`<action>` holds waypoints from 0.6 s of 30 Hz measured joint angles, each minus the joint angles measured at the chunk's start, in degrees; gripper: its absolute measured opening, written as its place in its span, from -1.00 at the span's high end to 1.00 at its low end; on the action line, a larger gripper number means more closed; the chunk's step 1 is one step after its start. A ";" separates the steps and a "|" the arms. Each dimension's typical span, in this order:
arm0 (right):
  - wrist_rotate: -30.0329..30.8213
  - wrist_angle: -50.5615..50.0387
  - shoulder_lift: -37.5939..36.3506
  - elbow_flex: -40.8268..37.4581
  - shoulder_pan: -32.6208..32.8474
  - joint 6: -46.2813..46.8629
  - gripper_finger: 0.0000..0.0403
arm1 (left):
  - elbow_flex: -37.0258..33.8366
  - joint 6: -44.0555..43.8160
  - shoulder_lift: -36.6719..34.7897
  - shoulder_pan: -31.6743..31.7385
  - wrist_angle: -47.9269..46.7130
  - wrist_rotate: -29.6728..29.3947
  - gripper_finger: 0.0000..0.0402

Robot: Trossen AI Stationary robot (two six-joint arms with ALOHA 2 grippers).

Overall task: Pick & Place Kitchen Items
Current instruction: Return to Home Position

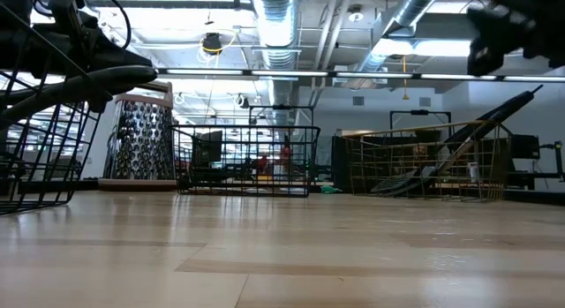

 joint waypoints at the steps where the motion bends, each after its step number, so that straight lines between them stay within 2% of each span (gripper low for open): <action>1: -2.20 1.36 -0.02 0.00 0.00 -1.79 0.37 | 0.00 0.00 0.00 0.00 0.00 0.01 0.99; 3: -4.42 1.79 -0.02 0.00 0.04 -3.73 0.37 | 0.00 -0.01 0.00 0.00 0.05 -0.01 0.99; 12: -3.99 -4.70 0.00 0.00 0.00 -4.27 0.37 | 0.00 -0.02 0.00 0.00 0.42 0.01 0.99; 18: -4.03 -4.73 0.00 -0.02 0.00 -4.12 0.37 | 0.00 -0.02 0.00 -0.02 0.42 0.01 0.99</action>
